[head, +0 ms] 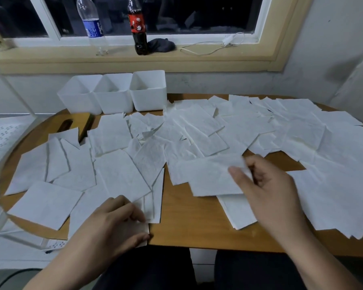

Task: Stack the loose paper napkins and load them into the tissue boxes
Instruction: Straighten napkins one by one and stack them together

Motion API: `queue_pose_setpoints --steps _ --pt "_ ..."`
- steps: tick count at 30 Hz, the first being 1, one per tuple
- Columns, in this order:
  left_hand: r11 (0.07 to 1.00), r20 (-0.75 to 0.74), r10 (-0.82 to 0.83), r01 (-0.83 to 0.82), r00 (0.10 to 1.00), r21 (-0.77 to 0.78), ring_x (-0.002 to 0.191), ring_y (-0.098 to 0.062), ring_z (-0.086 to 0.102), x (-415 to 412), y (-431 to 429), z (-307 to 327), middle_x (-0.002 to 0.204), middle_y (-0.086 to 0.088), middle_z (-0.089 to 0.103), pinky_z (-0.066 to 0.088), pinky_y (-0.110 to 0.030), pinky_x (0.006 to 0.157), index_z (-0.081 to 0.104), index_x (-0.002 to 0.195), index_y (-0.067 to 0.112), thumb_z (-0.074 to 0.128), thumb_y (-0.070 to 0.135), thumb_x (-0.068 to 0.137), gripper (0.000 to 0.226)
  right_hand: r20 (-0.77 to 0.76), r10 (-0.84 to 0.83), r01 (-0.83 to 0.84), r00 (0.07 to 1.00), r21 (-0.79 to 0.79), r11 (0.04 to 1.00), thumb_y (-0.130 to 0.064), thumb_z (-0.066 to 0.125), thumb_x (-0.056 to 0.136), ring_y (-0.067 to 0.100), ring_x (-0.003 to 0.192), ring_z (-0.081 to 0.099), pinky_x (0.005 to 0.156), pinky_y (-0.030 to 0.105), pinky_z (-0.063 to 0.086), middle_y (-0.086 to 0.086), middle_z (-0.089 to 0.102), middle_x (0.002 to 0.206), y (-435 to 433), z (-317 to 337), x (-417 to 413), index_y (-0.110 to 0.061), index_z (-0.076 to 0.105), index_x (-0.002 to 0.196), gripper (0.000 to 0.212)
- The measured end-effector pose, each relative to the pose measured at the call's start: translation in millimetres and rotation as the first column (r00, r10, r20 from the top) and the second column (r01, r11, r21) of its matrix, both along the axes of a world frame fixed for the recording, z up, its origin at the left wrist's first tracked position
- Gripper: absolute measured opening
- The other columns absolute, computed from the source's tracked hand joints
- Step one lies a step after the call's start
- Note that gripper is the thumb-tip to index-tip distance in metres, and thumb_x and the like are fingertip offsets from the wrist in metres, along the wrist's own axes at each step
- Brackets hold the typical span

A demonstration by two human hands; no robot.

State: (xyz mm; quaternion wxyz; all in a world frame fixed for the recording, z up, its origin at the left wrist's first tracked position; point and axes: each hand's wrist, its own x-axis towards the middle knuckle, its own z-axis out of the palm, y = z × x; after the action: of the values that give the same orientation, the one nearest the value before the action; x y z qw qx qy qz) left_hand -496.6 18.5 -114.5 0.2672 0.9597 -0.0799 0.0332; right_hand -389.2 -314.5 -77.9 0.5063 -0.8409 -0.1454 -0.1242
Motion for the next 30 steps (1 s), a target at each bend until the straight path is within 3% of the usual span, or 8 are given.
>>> queue_pose_setpoints --steps 3,5,7,11,15,20,23,30 --pt "1.0 -0.003 -0.028 0.028 1.0 -0.006 0.106 0.0 0.061 1.3 -0.3 0.4 0.108 0.026 0.059 0.044 -0.01 0.084 0.066 0.096 0.051 0.084 0.072 0.075 0.035 0.138 -0.168 0.166 0.976 0.025 0.986 -0.037 0.068 0.104 0.015 0.066 0.066 0.058 0.043 0.053 -0.007 0.068 0.074 -14.8 3.2 11.5 -0.026 0.069 0.098 0.013" --pt "0.998 -0.004 -0.062 0.062 0.998 0.003 0.107 0.002 0.06 3.2 -1.1 -0.2 0.11 0.028 0.058 0.046 -0.014 0.086 0.067 0.097 0.053 0.082 0.077 0.073 0.037 0.284 -0.2 0.217 0.938 -0.028 0.976 -0.028 0.068 0.104 0.005 0.073 0.066 0.059 0.017 0.049 -0.015 0.068 0.08 -21.4 5.4 16.3 -0.018 0.072 0.106 0.011" --pt "0.997 -0.003 -0.08 0.08 0.997 0.021 0.104 0.002 0.059 5.5 -1.6 -2.6 0.108 0.029 0.057 0.047 -0.016 0.084 0.068 0.094 0.052 0.08 0.078 0.071 0.037 0.338 -0.097 0.154 0.936 -0.147 0.977 -0.019 0.069 0.102 -0.008 0.091 0.068 0.075 0.008 0.05 -0.017 0.074 0.099 -28.4 -3.7 20.8 -0.014 0.076 0.115 0.016" --pt "0.999 -0.015 -0.047 0.047 0.999 -0.007 0.094 0.003 0.062 7.0 2.3 -5.6 0.101 0.027 0.061 0.049 -0.016 0.076 0.067 0.088 0.05 0.08 0.076 0.065 0.037 0.132 0.188 -0.118 0.973 -0.416 0.902 -0.017 0.065 0.101 -0.006 0.128 0.059 0.104 0.015 0.048 -0.022 0.07 0.131 -47.8 -33.8 23.4 -0.029 0.074 0.124 0.028" --pt "0.996 -0.058 -0.087 0.087 0.995 -0.002 0.096 0.005 0.061 4.0 6.6 1.3 0.104 0.029 0.061 0.044 -0.007 0.077 0.065 0.094 0.053 0.084 0.079 0.065 0.044 -0.077 0.251 -0.255 0.965 -0.5 0.827 -0.02 0.061 0.104 -0.008 0.137 0.049 0.104 0.006 0.04 -0.033 0.06 0.14 -62.6 -42.4 15.9 -0.047 0.063 0.127 0.035" --pt "0.988 -0.1 -0.116 0.125 0.988 0.092 0.102 0.006 0.055 3.9 7.5 -3.8 0.11 0.033 0.055 0.039 -0.005 0.083 0.059 0.102 0.055 0.09 0.064 0.058 0.055 -0.088 0.289 -0.291 0.953 -0.518 0.804 -0.02 0.062 0.099 -0.002 0.139 0.051 0.103 0.017 0.046 -0.033 0.058 0.141 -65.7 -39.1 3.5 -0.055 0.054 0.117 0.039" --pt "0.994 -0.077 -0.092 0.096 0.993 0.054 0.099 0.002 0.059 1.3 7.8 -3.7 0.108 0.03 0.058 0.041 -0.008 0.08 0.058 0.098 0.052 0.094 0.041 0.063 0.053 -0.093 0.341 -0.335 0.935 -0.54 0.772 -0.037 0.059 0.096 0.001 0.141 0.05 0.104 0.021 0.047 -0.034 0.054 0.145 -63.4 -41.0 -3.8 -0.047 0.058 0.108 0.016" --pt "0.992 0.002 -0.049 0.048 0.999 -0.114 0.093 -0.007 0.073 -3.0 8.2 9.9 0.104 0.016 0.071 0.05 -0.016 0.075 0.066 0.084 0.044 0.078 0.058 0.083 0.018 -0.082 0.382 -0.361 0.921 -0.554 0.75 -0.072 0.059 0.097 -0.001 0.141 0.045 0.108 0.023 0.04 -0.033 0.046 0.15 -54.2 -40.7 -9.8 -0.045 0.066 0.118 0.034"
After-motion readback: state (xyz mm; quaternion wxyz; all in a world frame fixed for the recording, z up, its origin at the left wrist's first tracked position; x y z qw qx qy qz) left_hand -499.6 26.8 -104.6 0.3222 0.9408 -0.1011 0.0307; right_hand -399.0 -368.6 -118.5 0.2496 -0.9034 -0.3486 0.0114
